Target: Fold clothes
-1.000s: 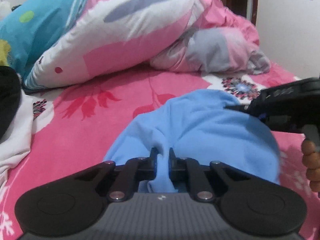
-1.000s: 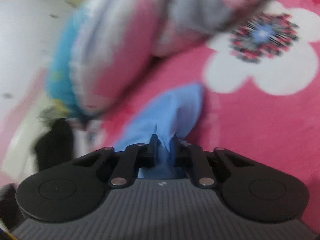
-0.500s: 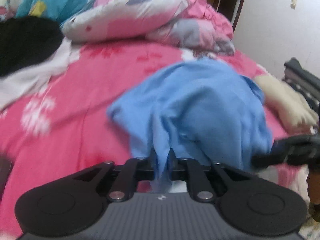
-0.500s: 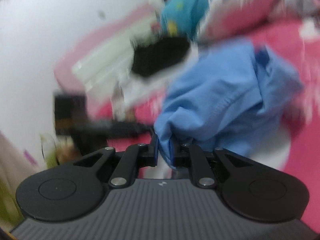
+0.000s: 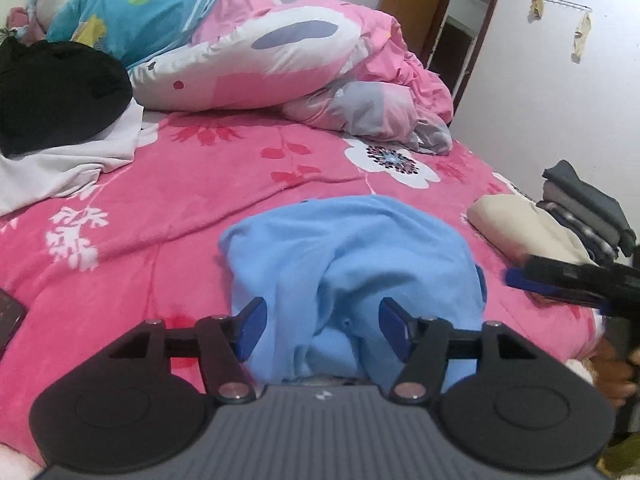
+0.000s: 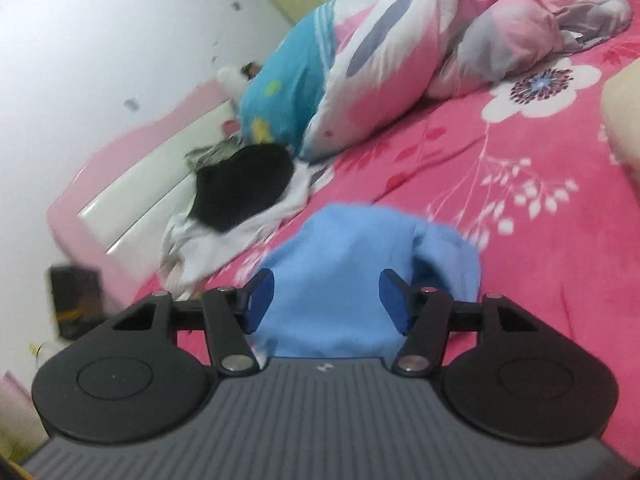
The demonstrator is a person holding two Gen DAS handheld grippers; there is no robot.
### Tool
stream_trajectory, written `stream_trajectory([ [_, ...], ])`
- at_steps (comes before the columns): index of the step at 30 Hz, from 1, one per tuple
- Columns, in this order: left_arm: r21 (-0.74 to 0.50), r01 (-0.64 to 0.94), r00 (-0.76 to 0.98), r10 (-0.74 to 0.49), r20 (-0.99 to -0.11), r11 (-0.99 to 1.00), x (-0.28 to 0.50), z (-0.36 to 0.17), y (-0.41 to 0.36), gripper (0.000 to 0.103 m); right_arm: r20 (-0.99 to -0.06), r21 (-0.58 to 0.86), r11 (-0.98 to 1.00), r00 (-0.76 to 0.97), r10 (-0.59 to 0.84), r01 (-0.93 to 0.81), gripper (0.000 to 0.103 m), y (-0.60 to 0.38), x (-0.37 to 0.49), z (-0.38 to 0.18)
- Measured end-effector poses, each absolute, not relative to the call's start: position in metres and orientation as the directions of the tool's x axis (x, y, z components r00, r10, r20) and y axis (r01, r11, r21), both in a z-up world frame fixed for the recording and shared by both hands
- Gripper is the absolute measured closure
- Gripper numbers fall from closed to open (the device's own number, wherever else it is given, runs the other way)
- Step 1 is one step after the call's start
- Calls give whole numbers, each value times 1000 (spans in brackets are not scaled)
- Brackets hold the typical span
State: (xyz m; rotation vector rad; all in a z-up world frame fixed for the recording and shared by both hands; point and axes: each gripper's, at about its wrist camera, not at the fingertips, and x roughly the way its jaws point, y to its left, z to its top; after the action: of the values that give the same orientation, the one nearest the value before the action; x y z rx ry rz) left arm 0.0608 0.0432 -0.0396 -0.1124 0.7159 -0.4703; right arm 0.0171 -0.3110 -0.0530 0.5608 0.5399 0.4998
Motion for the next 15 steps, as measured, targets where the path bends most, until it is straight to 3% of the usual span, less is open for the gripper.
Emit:
stream_trajectory([
  [1, -264, 363, 655, -446, -610, 893, 61, -39, 45, 40, -354, 611, 746, 751, 558, -265, 46, -309, 31, -60],
  [2, -274, 346, 656, -440, -614, 897, 61, -39, 48, 40, -371, 613, 745, 738, 563, -261, 57, -303, 43, -68],
  [4, -288, 310, 664, -423, -617, 906, 58, -36, 60, 40, -396, 620, 735, 700, 594, -273, 97, -277, 63, -81],
  [8, -290, 232, 716, -365, -595, 928, 41, -23, 93, 40, -252, 493, 640, 607, 754, -590, 98, -205, 41, -57],
  [11, -331, 182, 730, -352, -586, 926, 34, -18, 116, 39, -249, 419, 493, 425, 870, -763, 98, -159, 13, -57],
  [15, -374, 195, 700, -396, -594, 907, 36, -21, 120, 35, -477, 271, 468, 305, 824, -841, 95, -107, -15, -85],
])
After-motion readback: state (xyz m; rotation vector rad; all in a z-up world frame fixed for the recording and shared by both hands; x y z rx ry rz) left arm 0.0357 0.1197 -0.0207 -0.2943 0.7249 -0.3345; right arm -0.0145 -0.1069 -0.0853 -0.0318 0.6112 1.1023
